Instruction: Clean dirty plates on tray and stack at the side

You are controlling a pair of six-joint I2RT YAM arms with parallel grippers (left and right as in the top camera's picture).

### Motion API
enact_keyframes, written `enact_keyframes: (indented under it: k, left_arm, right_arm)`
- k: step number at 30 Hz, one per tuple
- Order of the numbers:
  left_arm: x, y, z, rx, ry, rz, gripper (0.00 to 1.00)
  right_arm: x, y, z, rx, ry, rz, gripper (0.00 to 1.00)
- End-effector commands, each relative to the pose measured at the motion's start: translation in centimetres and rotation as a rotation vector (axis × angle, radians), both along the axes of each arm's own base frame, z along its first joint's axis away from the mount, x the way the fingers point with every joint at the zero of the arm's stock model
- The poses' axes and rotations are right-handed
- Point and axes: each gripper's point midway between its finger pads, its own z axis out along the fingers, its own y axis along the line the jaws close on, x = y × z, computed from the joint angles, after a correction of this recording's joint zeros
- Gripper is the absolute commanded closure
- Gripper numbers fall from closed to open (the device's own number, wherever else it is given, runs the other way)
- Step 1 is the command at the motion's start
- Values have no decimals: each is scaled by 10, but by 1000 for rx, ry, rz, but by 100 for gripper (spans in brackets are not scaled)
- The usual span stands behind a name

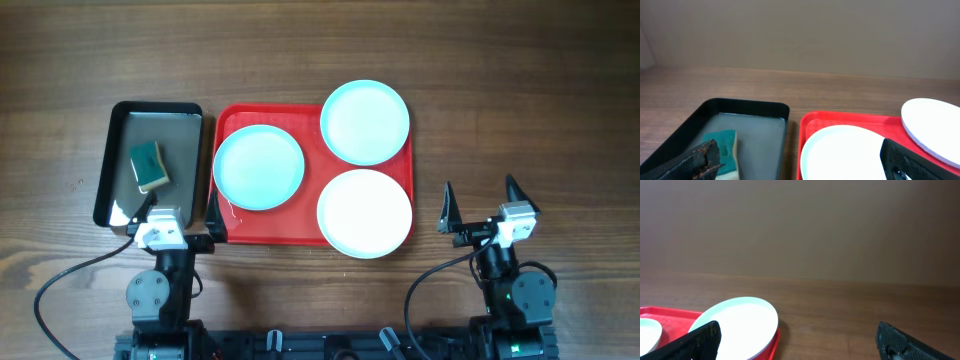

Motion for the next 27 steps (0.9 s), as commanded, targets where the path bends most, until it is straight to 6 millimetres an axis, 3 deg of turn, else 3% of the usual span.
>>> enact_keyframes:
  k: [1,10,19,23,27]
  left_arm:
    - [0,-4,0,12,-5,-28,0]
    - [-1,-5,6,6,-17,-33,0]
    - [-6,-5,84,-61,-42,-27,0]
    - [5,-5,110,-65,54,-24,0]
    - [23,2,128,-65,176,14,0]
  right_arm:
    - [0,2,5,-11,-24,14,0]
    - [-4,8,22,-9,-79,50,0]
    - [-8,22,83,-16,-129,131,0]
    - [4,31,113,-22,-96,179,1]
    - [26,40,130,-23,-7,221,0]
